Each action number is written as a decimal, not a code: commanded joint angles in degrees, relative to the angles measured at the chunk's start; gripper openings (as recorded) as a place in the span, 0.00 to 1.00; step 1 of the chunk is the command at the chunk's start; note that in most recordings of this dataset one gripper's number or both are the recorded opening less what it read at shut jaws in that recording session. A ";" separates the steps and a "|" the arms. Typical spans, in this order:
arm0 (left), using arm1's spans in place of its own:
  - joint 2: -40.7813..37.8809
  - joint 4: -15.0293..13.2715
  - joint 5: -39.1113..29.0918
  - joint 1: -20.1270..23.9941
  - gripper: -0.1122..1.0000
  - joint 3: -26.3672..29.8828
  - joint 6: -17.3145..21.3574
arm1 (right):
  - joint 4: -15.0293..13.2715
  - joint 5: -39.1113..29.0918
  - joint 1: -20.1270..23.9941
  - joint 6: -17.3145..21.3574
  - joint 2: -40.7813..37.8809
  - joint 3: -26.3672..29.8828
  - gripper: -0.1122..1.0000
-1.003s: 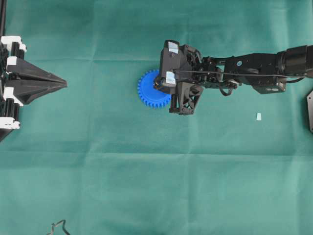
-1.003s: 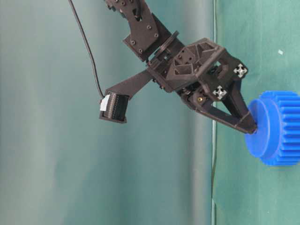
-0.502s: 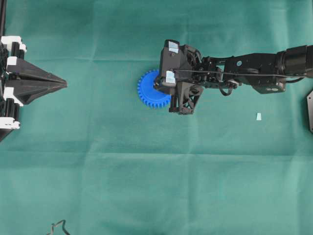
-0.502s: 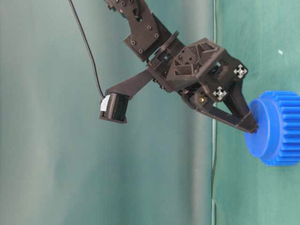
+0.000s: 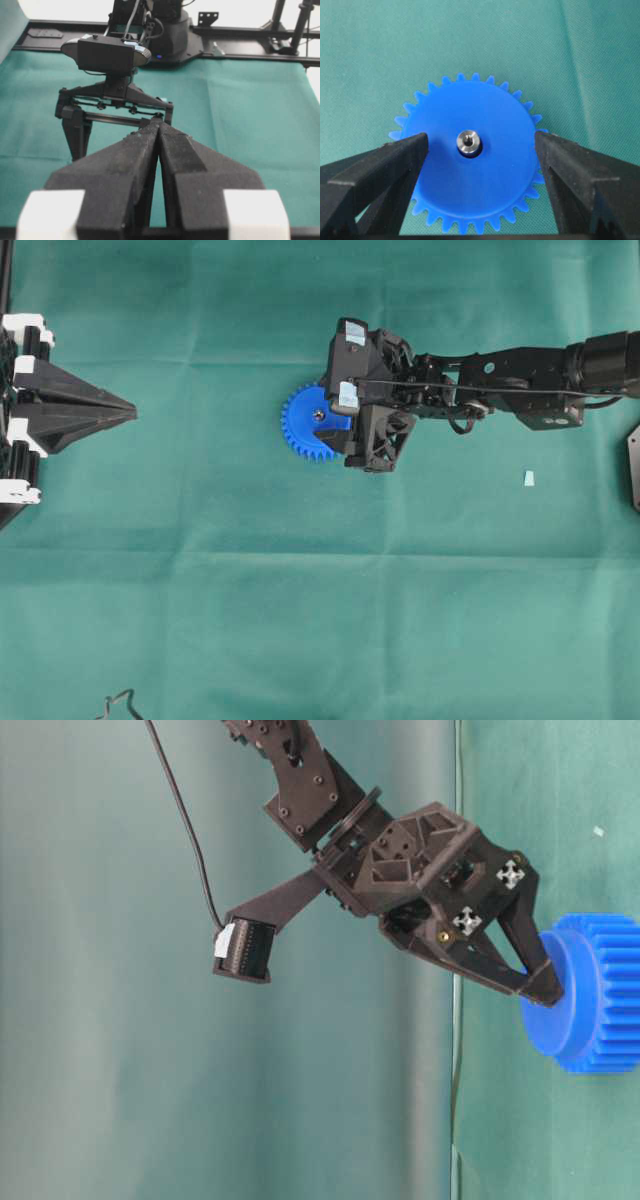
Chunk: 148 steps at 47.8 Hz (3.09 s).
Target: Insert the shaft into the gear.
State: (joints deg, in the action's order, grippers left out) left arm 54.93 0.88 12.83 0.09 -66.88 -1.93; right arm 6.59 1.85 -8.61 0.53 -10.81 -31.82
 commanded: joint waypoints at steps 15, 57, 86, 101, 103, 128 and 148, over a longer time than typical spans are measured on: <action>0.00 0.09 0.18 0.00 0.10 1.67 -0.09 | -0.26 -5.19 0.18 -0.18 12.66 1.85 0.95; 0.09 0.09 -0.88 0.00 0.10 1.67 -0.09 | -0.26 -5.10 0.18 -0.26 36.83 -14.94 0.95; 0.09 0.09 -0.88 -0.09 0.10 1.76 -0.09 | -0.26 -6.24 0.18 0.00 60.73 -29.09 0.95; 0.09 0.09 -0.88 -0.09 0.10 1.76 -0.09 | -0.26 -5.71 0.18 -0.09 59.33 -29.18 0.95; 0.09 0.09 -0.88 -0.09 0.10 1.67 -0.09 | -0.26 -5.63 0.09 -0.09 59.24 -29.18 0.95; 0.09 0.09 -0.88 -0.09 0.10 1.67 -0.09 | -0.26 -5.63 0.09 -0.26 59.24 -29.27 0.95; 0.09 0.09 -0.88 -0.09 0.10 1.67 -0.09 | -0.26 -5.63 0.09 -0.26 59.24 -29.18 0.95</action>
State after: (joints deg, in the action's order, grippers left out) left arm 55.28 0.88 11.69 0.09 -66.88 -1.93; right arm 6.42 -4.31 -8.53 0.35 48.60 -61.61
